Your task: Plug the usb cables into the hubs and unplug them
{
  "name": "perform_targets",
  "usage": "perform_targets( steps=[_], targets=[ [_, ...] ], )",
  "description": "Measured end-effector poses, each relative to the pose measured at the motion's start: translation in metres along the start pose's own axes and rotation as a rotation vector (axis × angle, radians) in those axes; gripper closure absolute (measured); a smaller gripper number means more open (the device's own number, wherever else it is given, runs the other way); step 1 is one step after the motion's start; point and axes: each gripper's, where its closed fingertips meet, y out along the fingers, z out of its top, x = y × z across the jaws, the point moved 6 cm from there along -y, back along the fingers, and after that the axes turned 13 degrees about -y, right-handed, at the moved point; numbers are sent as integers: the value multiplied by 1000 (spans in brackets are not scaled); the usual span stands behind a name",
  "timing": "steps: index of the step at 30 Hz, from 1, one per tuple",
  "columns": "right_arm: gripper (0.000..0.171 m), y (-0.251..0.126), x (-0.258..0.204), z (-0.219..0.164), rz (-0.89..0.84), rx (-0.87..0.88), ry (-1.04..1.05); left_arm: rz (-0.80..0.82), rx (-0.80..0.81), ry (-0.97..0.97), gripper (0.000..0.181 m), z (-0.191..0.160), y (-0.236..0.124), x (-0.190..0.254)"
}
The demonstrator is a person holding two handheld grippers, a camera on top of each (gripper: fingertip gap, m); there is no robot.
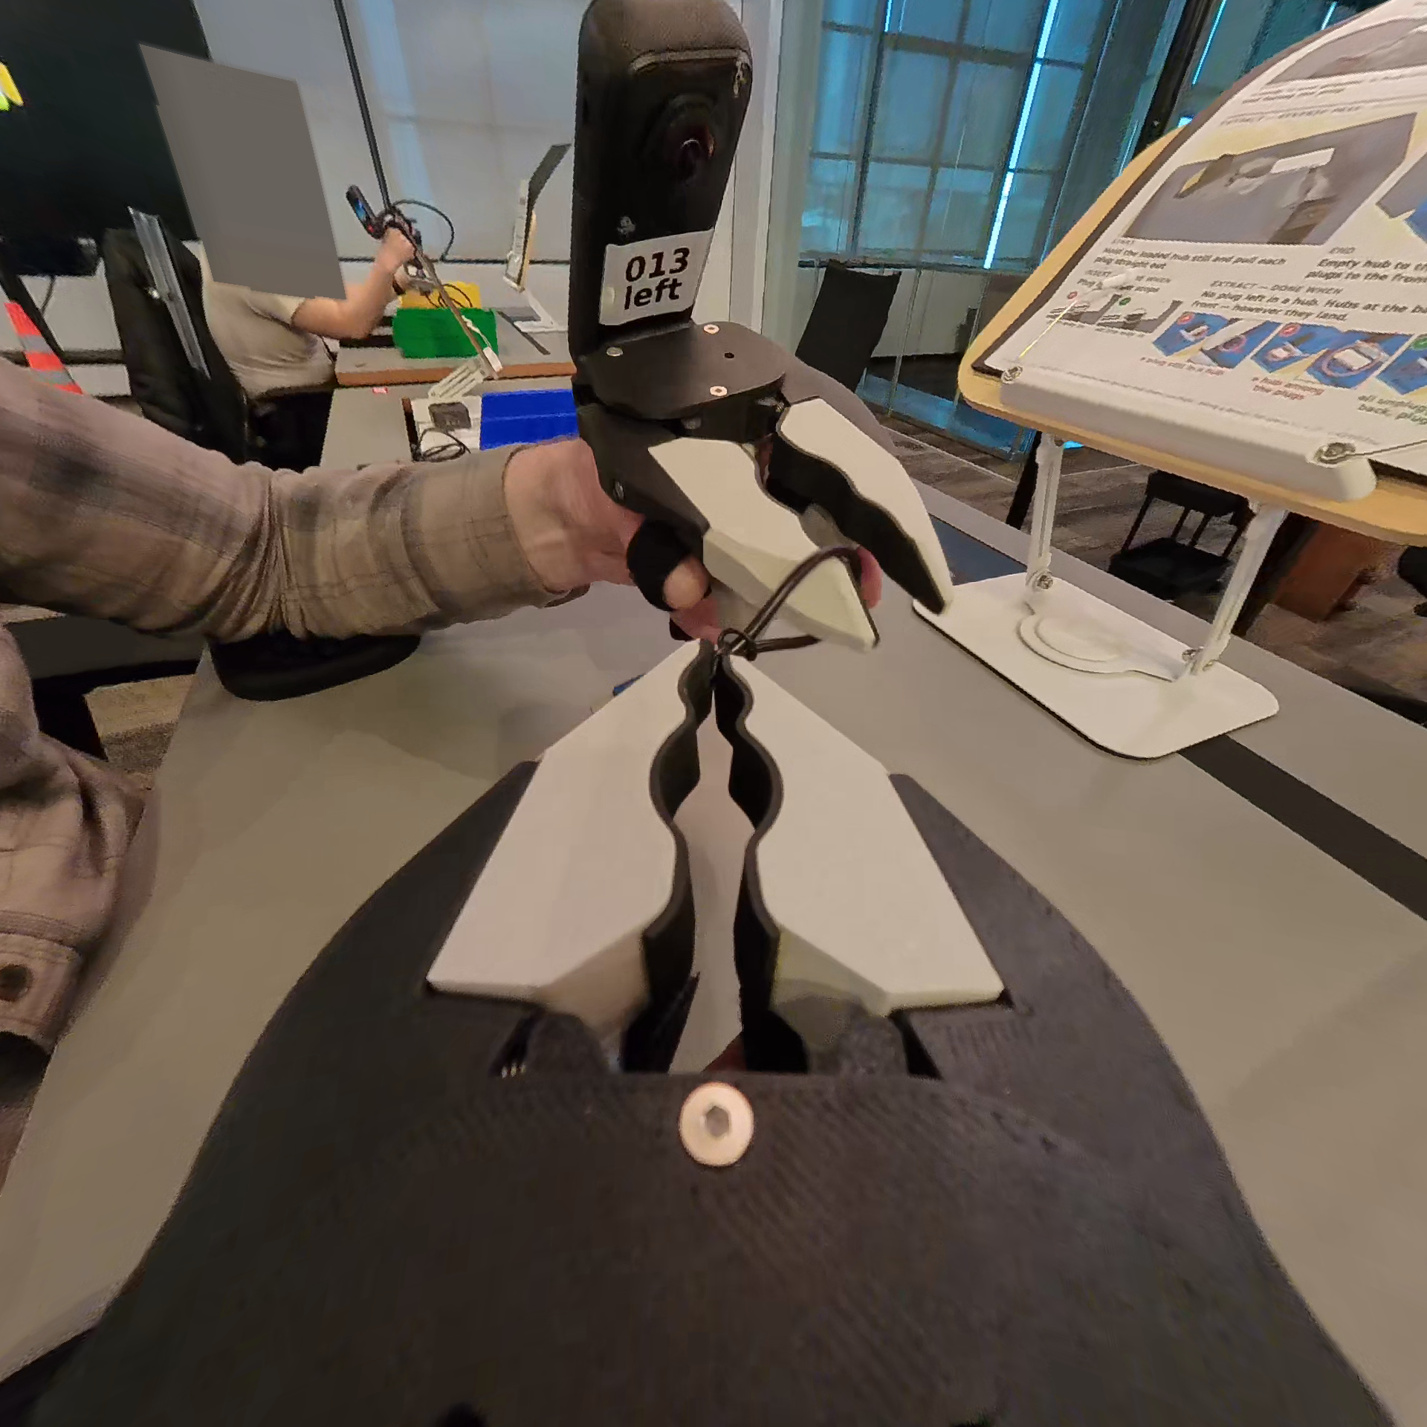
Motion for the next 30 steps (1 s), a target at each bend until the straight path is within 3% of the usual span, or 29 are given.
perform_targets(
  steps=[9, 11, 13, 17, 19, 21, 23, 27, 30],
  targets=[
    [171, -3, 8, -5, -5, 51, 101, -52, -42, 105, 140, 8, -25, -2],
    [171, -6, 11, -4, 1, 84, 145, -30, 7, 286, 132, 14, -33, 8],
    [171, -10, 14, 0, 19, 140, 212, 167, 32, 595, 125, 18, -33, 14],
    [171, -9, 14, 5, 61, 185, 289, 357, 65, 1108, 111, 6, -10, 46],
    [171, -6, 12, 4, 74, 181, 303, 425, 102, 1219, 119, 0, 0, 54],
    [171, -5, 9, 5, 91, 177, 304, 432, 55, 1203, 129, -7, 7, 48],
    [171, -4, 7, 4, 83, 152, 274, 445, 117, 1175, 159, -5, 5, 46],
    [171, -5, 9, 7, 22, 104, 151, 351, 89, 1013, 168, -5, 4, 46],
    [171, -5, 9, 10, -4, 61, 44, 170, 50, 703, 173, -6, 4, 46]
  ],
)
